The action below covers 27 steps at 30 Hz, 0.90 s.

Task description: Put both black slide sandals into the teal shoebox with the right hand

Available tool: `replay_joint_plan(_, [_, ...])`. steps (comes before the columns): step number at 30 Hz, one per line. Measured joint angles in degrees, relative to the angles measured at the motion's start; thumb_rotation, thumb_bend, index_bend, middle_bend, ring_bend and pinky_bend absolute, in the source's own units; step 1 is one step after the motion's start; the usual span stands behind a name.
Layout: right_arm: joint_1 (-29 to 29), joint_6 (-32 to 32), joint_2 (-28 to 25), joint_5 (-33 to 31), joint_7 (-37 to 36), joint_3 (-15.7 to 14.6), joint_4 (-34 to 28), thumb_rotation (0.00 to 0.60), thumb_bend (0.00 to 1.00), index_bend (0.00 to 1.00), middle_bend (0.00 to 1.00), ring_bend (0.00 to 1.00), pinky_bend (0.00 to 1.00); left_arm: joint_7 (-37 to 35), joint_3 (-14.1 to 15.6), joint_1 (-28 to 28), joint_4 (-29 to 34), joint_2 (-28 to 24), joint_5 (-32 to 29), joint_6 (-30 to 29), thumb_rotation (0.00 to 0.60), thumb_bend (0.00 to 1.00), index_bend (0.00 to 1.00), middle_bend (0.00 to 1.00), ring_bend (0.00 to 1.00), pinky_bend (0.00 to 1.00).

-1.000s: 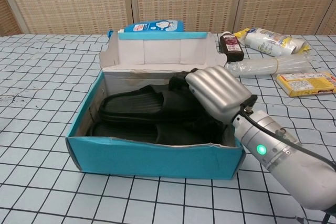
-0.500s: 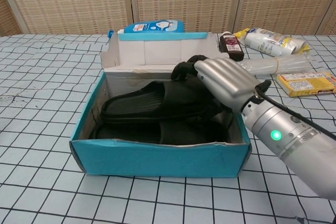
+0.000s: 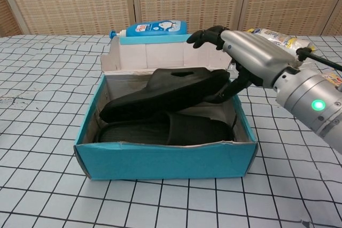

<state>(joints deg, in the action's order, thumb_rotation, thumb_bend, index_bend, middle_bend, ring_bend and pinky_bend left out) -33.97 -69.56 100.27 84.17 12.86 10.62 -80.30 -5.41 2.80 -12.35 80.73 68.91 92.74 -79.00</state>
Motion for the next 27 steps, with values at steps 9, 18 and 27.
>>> replay_joint_plan(9, [0.8, -1.6, -1.3, -0.1, -1.4, 0.0, -1.9, 0.6, 0.03, 0.48, 0.47, 0.36, 0.5, 0.1, 0.1, -0.1, -0.1, 0.1, 0.0, 0.2, 0.6, 0.5, 0.24, 0.14, 0.2, 0.4])
replay_joint_plan(18, [1.8, -1.4, -0.4, -2.3, 0.8, -0.6, -0.6, 0.6, 0.03, 0.69, 0.65, 0.56, 0.7, 0.2, 0.1, -0.1, 0.0, 0.1, -0.1, 0.4, 0.6, 0.5, 0.24, 0.14, 0.2, 0.4])
replay_joint_plan(27, [1.7, 0.0, 1.1, -3.1, 0.5, -1.2, 3.0, 0.6, 0.03, 0.69, 0.65, 0.56, 0.71, 0.0, 0.1, -0.1, 0.0, 0.1, 0.0, 0.3, 0.6, 0.5, 0.24, 0.14, 0.2, 0.4])
